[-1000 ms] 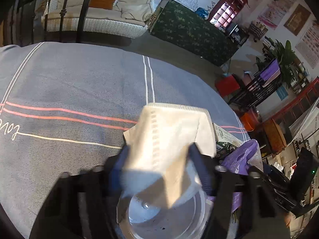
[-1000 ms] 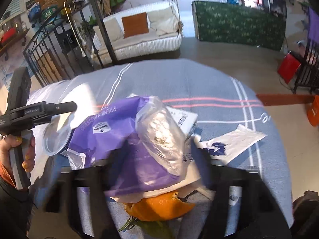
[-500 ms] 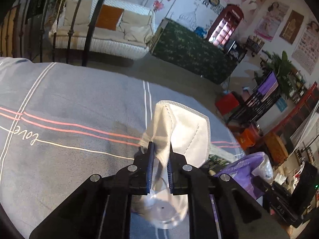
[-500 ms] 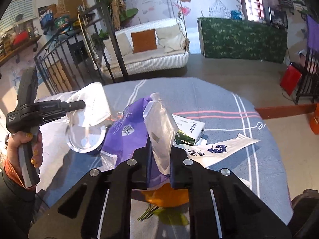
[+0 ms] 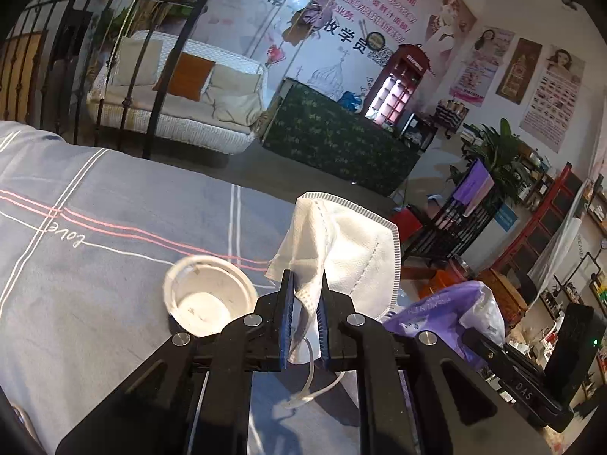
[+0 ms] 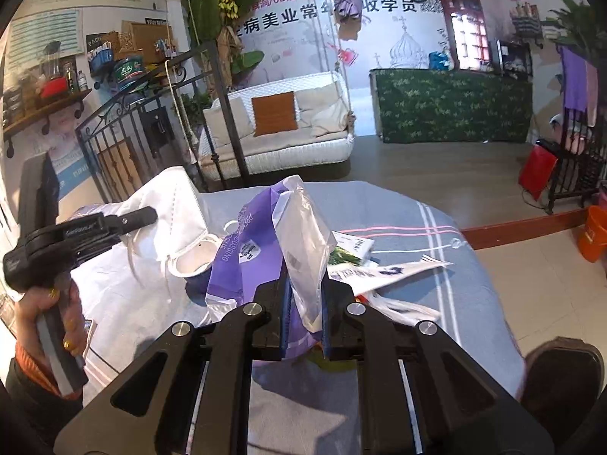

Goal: Collect trash
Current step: 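Carry the purple packet over the black bin and open the right tool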

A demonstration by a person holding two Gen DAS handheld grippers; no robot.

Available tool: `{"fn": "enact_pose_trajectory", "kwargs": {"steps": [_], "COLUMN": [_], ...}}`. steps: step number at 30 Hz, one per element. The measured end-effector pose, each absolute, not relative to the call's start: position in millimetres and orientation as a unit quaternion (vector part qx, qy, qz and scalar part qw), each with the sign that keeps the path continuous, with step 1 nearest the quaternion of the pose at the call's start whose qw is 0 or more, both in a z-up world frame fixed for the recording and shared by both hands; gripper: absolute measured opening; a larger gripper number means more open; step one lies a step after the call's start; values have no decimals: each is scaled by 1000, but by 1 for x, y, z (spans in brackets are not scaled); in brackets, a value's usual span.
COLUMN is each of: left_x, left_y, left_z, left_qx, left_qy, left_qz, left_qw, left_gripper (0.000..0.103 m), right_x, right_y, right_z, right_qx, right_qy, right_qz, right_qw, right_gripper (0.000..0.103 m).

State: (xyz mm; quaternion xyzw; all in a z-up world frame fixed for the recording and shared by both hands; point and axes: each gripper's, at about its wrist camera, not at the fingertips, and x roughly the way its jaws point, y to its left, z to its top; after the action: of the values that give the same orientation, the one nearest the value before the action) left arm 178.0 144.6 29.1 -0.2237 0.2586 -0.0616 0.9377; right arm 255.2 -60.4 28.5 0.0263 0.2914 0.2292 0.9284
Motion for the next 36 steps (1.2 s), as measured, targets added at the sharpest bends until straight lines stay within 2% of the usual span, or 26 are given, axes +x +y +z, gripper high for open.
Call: {"fn": "enact_pose_trajectory", "kwargs": {"steps": [24,36], "left_x": [144,140], "left_y": [72,16], "left_z": [23,17], "left_qx": [-186,-170], "left_qy": [253,267], "left_qz": [-128,-202], "left_qw": [941,927], "left_gripper": [12,12], "right_x": [163,128], "right_y": [-198,-277], "right_z": [35,30], "right_qx": [113,96], "right_qy": [264,262], "right_qz": [95,-47], "right_qw": [953,959], "right_gripper": [13,13]}}
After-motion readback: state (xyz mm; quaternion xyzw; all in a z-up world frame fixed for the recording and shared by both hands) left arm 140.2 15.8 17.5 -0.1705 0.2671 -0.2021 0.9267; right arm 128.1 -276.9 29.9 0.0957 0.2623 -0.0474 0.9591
